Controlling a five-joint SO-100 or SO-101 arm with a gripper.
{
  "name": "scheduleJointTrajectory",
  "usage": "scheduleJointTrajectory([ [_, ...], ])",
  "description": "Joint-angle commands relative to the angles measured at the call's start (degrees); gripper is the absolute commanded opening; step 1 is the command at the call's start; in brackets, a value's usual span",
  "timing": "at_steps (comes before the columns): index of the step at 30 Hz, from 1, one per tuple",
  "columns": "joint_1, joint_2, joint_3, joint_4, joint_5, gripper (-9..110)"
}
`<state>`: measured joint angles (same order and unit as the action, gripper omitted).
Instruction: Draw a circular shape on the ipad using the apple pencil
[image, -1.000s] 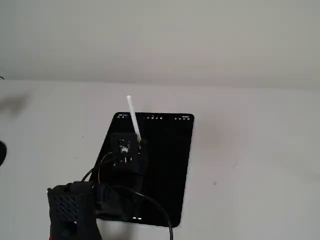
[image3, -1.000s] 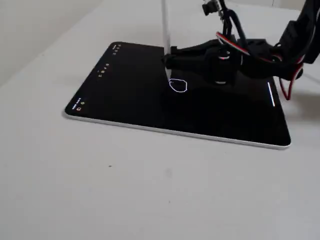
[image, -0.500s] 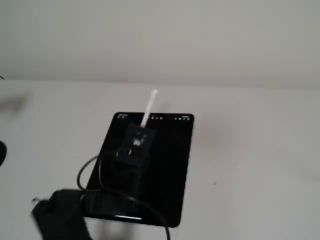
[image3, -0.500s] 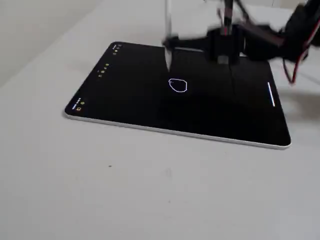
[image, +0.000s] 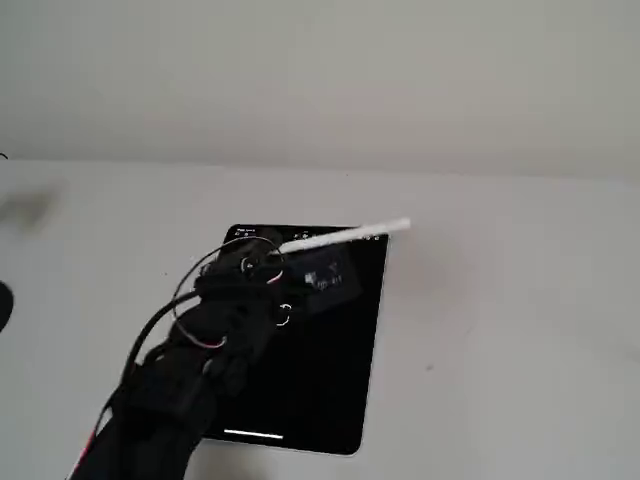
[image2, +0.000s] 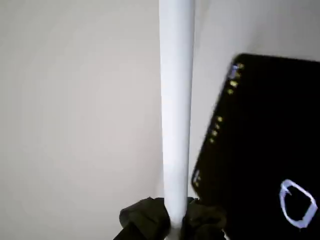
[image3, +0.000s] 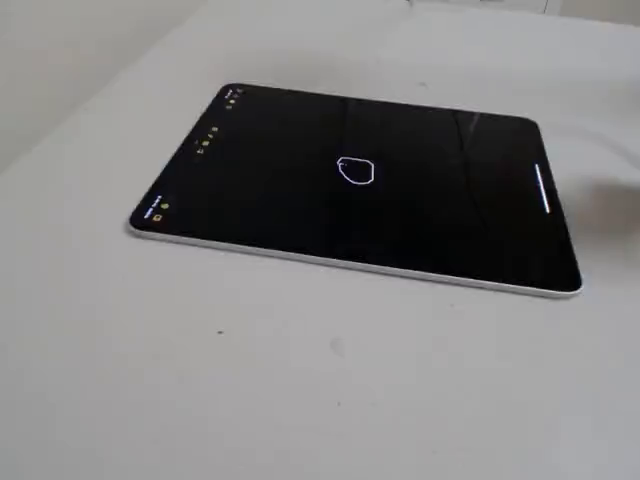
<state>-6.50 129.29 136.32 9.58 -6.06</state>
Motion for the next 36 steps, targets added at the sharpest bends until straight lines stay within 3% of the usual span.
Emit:
scheduleJointTrajectory([
  [1, 0.53, 21.62, -4.75, 19.34, 3.69, 0],
  [15, 2.81, 48.34, 0.7, 42.54, 2.9, 0],
  [21, 2.9, 60.73, 9.4, 44.74, -0.35, 0],
  [27, 4.75, 61.17, 14.06, 46.58, -0.44, 0],
  [32, 5.8, 61.17, 19.51, 48.69, 8.44, 0],
  [36, 5.54, 61.17, 24.87, 50.45, 8.44, 0],
])
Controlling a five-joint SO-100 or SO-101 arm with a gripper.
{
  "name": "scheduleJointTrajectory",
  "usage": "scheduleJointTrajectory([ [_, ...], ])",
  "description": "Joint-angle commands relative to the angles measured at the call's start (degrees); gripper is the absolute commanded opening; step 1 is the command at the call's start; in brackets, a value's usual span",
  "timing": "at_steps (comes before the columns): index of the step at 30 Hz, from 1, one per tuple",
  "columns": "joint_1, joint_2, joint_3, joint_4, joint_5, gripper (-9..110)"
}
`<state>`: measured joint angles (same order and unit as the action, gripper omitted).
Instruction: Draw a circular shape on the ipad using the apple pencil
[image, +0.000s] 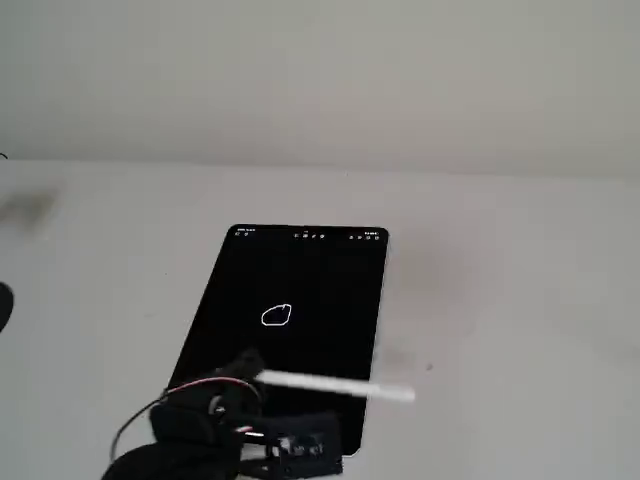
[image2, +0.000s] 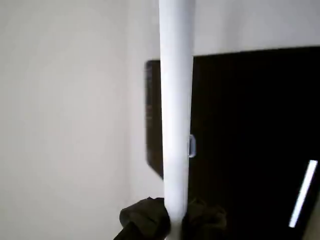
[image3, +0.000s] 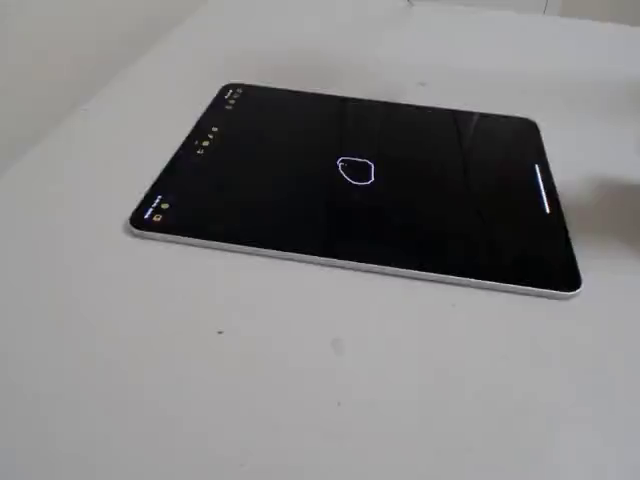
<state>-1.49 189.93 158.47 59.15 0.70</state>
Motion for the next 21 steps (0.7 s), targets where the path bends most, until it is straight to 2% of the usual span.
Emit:
scheduleJointTrajectory([
  [1, 0.7, 0.53, 4.31, 0.7, 1.49, 0],
  [8, -0.79, 0.53, 14.33, -0.44, -0.97, 0],
  [21, -1.23, 0.53, 16.61, 0.35, -2.46, 0],
])
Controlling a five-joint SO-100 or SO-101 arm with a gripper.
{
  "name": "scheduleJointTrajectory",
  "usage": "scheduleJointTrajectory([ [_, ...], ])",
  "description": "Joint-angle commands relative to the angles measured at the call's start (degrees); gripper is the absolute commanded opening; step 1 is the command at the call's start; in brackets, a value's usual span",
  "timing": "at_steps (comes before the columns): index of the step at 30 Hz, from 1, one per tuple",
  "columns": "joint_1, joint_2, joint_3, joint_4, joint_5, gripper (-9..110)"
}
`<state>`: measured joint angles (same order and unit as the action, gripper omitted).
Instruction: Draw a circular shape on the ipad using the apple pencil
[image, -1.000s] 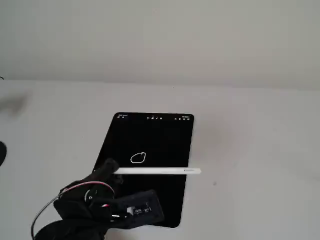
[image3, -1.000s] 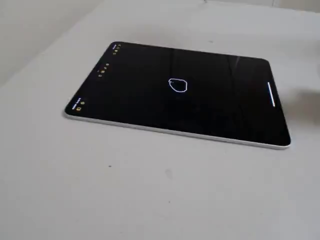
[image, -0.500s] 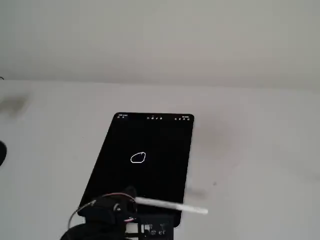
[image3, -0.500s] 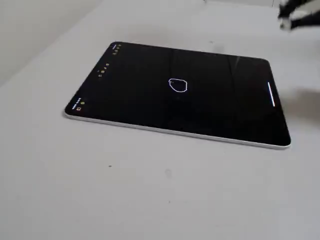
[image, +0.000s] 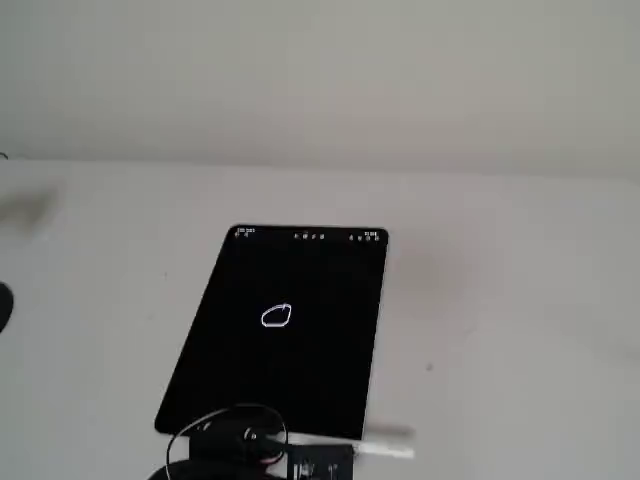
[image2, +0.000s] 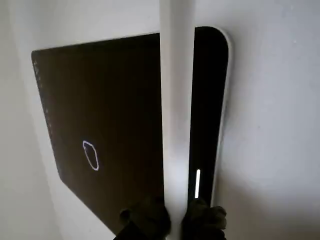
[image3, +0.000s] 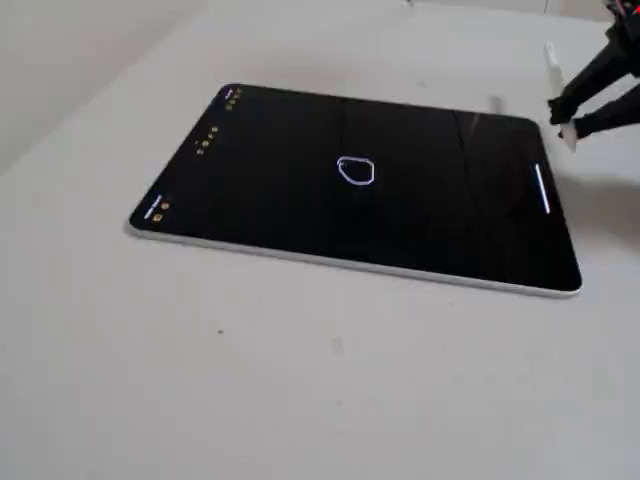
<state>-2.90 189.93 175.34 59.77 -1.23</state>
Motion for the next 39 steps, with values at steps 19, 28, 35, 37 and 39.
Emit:
scheduleJointTrajectory([
  [19, 2.29, 0.53, -0.26, -0.35, 1.67, 0],
  [28, 2.29, 0.53, -0.26, -0.35, 1.67, 0],
  [35, 2.29, 0.53, -0.26, -0.35, 1.67, 0],
  [37, 2.29, 0.53, -0.26, -0.35, 1.67, 0],
  [39, 2.29, 0.53, -0.26, -0.35, 1.67, 0],
])
